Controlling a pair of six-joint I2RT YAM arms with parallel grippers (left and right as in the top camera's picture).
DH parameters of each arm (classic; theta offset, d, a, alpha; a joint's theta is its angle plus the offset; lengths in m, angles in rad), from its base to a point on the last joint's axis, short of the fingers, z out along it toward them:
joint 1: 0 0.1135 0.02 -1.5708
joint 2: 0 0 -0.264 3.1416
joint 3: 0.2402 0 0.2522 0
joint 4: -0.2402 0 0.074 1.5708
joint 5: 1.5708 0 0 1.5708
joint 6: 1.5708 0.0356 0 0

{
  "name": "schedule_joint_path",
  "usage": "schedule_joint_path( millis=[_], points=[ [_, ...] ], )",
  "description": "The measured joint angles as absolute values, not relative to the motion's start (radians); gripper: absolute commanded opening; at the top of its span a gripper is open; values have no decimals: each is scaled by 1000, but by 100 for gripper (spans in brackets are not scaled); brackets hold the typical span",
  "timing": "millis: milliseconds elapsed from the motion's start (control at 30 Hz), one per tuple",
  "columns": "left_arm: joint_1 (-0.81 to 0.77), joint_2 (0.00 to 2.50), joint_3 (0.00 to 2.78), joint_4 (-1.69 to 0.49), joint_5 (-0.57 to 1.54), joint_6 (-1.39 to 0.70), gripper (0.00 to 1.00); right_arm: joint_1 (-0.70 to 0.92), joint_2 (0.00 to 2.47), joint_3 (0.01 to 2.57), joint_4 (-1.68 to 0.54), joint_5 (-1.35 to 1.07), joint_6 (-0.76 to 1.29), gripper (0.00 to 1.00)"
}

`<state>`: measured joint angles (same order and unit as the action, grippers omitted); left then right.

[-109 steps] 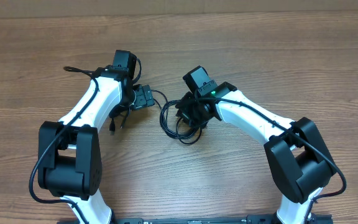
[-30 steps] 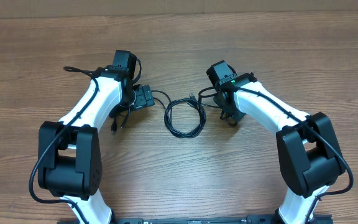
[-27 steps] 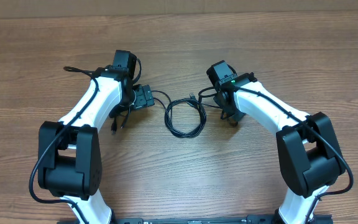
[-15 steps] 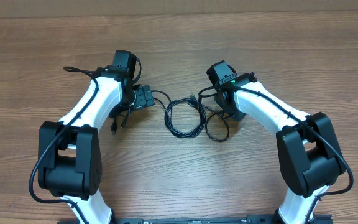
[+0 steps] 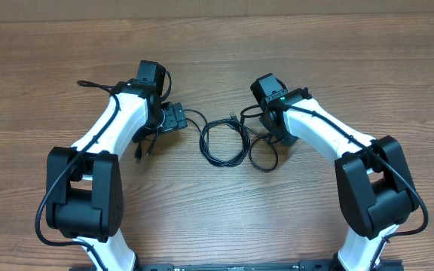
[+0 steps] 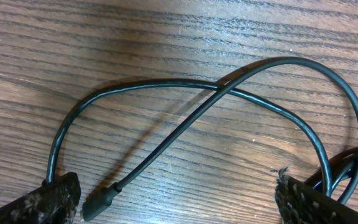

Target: Untangle cables

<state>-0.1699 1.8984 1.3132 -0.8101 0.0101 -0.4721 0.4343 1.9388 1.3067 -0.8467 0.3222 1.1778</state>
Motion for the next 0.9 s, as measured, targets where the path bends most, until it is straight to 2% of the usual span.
schedule_joint_path(
  millis=[133, 167, 200, 233, 433, 900],
  points=[
    [-170, 1898, 1313, -810, 10, -472, 100, 434, 1939, 1307, -847, 321, 1177, 22],
    [-170, 1898, 1313, -810, 10, -472, 100, 434, 1939, 1307, -847, 322, 1178, 16],
    [-170, 1898, 1313, -810, 10, -472, 100, 434, 1939, 1307, -847, 322, 1177, 5],
    [-170, 1898, 1313, -810, 10, -472, 100, 434, 1939, 1307, -847, 321, 1179, 4],
    [-170, 1898, 1313, -810, 10, -472, 100, 434, 1939, 1305, -822, 269, 1131, 4],
    [-170, 1898, 1313, -810, 10, -472, 100, 435, 1939, 1302, -598, -179, 558, 4]
  ],
)
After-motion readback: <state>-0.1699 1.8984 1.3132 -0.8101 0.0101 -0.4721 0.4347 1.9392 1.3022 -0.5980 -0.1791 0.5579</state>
